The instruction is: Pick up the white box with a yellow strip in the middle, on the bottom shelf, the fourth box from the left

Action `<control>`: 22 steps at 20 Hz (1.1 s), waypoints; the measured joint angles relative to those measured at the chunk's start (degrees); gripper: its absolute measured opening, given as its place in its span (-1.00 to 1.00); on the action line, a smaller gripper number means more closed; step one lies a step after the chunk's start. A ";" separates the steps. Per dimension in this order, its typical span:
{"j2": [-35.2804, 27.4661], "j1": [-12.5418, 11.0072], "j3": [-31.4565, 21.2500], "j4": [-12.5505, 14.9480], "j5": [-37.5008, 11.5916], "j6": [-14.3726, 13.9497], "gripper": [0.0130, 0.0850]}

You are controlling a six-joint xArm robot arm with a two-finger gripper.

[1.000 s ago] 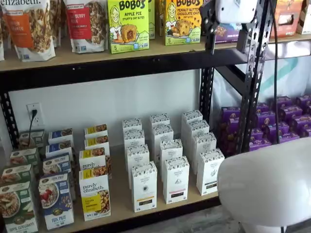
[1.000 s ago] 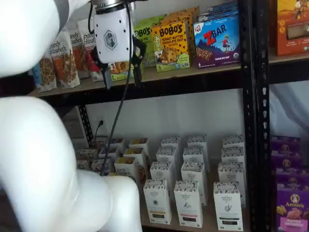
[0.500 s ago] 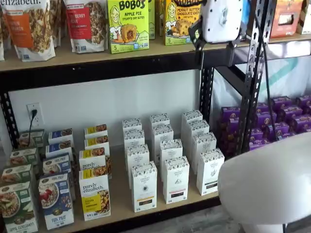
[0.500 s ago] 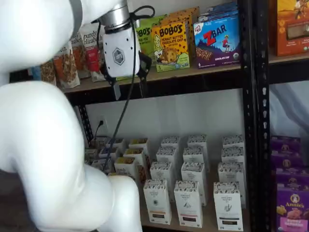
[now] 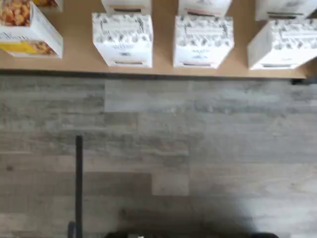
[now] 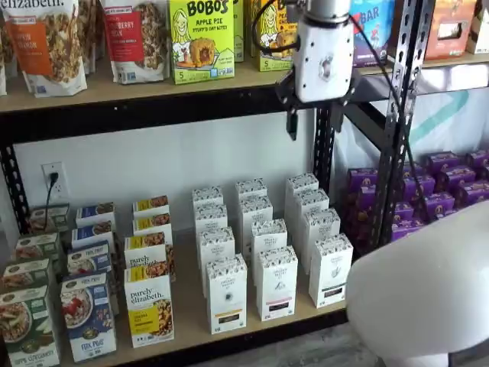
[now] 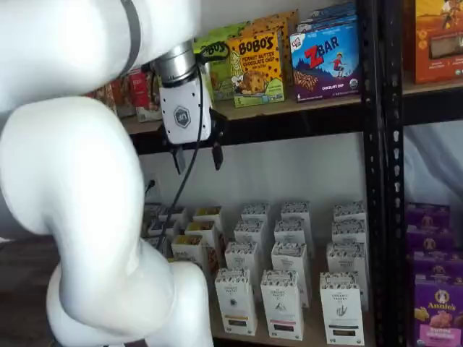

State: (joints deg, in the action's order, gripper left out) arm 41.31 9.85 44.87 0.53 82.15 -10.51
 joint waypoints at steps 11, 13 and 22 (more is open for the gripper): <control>-8.05 5.22 -6.02 2.45 -14.64 -6.35 1.00; -10.01 5.95 -6.67 2.79 -17.22 -7.34 1.00; -17.44 6.23 -8.13 3.14 -28.10 -8.36 1.00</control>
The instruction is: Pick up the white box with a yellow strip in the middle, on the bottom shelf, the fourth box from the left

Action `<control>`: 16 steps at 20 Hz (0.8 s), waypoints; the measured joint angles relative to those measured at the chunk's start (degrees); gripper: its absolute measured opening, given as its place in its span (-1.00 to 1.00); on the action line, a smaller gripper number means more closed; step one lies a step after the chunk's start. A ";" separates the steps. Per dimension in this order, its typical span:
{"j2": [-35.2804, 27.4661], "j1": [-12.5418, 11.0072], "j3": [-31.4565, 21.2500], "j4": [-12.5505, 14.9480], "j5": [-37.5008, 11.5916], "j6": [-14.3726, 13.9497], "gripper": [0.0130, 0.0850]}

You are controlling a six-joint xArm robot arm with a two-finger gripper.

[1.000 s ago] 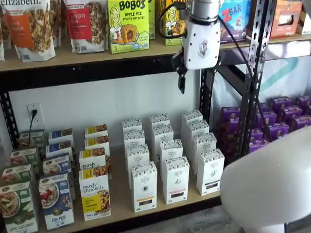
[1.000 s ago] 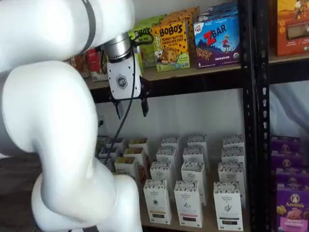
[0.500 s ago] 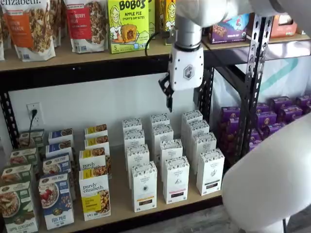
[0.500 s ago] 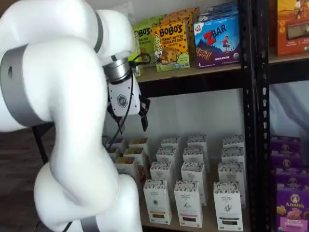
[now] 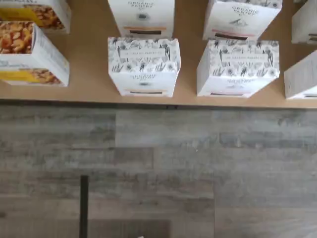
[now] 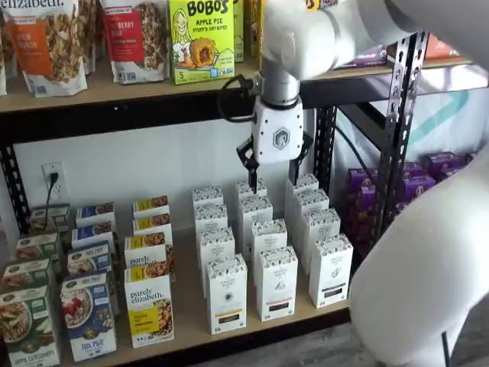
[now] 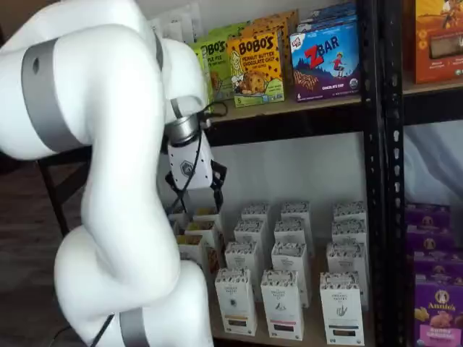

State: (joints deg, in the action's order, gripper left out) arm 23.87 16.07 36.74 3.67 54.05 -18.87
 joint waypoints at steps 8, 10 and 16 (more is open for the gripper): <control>-9.09 -0.73 1.75 2.80 -7.91 -1.56 1.00; -11.48 -0.72 1.85 3.73 -10.67 -2.42 1.00; -15.80 -0.81 2.19 3.55 -14.97 -2.50 1.00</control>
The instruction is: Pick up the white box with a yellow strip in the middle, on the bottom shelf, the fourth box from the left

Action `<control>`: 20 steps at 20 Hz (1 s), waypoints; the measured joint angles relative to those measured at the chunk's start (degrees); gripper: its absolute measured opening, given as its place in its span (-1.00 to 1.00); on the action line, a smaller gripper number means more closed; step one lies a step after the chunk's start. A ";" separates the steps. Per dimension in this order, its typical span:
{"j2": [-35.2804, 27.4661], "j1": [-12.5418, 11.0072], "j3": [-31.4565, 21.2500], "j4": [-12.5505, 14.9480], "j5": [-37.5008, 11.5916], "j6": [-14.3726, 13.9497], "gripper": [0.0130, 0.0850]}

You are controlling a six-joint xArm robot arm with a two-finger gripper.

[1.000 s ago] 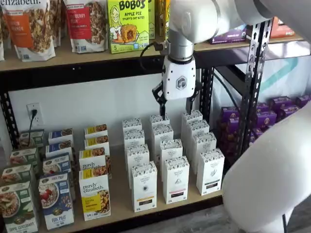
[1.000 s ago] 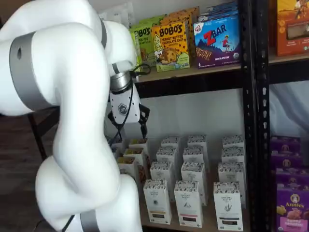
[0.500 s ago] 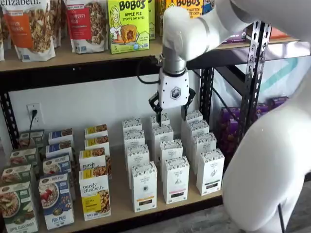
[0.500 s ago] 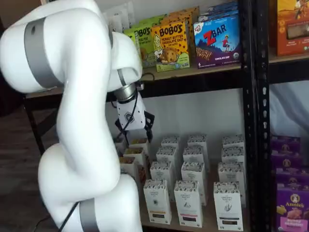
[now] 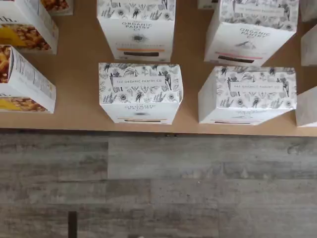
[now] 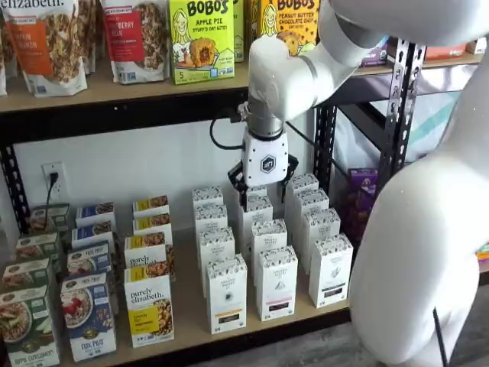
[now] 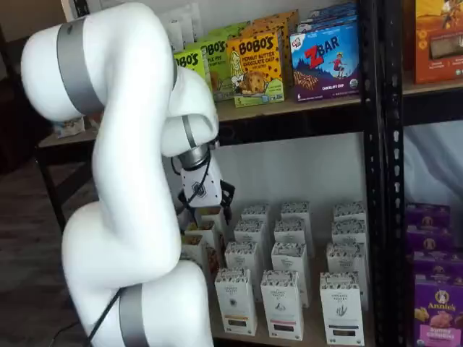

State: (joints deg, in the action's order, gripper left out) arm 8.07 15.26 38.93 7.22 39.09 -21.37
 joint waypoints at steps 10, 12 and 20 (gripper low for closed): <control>-5.56 0.21 -0.64 -3.53 -6.77 2.41 1.00; -6.23 0.17 -0.76 -4.18 -7.53 3.00 1.00; -11.03 0.28 0.31 -5.57 -10.10 4.02 1.00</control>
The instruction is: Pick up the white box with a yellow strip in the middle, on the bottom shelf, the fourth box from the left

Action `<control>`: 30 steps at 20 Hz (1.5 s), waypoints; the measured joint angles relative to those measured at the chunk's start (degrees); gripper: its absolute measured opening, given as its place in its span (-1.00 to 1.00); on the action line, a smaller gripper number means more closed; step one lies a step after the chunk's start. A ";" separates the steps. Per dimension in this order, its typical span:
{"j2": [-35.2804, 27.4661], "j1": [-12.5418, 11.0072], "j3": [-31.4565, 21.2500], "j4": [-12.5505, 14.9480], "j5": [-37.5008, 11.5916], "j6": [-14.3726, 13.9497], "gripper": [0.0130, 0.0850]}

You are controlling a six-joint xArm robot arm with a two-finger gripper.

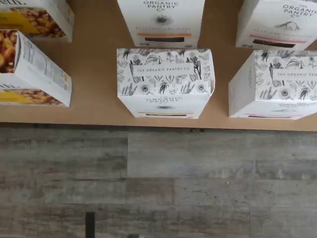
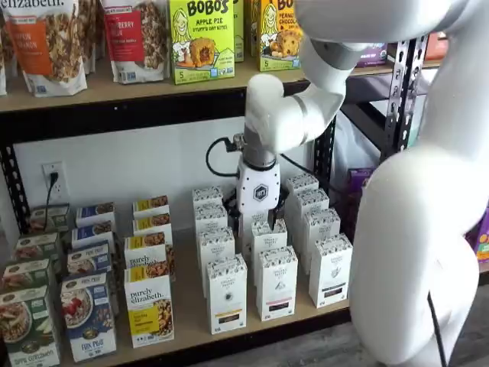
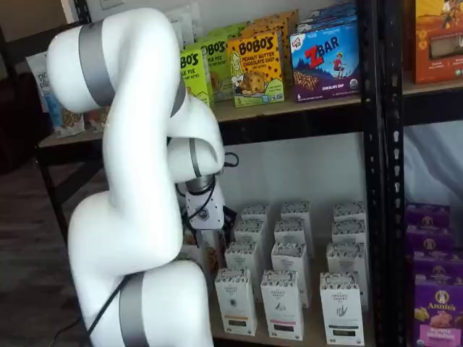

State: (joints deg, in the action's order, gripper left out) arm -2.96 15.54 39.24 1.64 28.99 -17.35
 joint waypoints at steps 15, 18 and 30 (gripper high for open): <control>-11.81 1.27 5.17 7.52 -5.33 -8.17 1.00; -14.63 1.01 6.55 6.93 -6.47 -7.42 1.00; -22.87 1.37 11.25 9.32 -11.21 -10.17 1.00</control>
State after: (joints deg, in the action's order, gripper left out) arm -25.84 16.92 50.49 10.96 17.79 -27.52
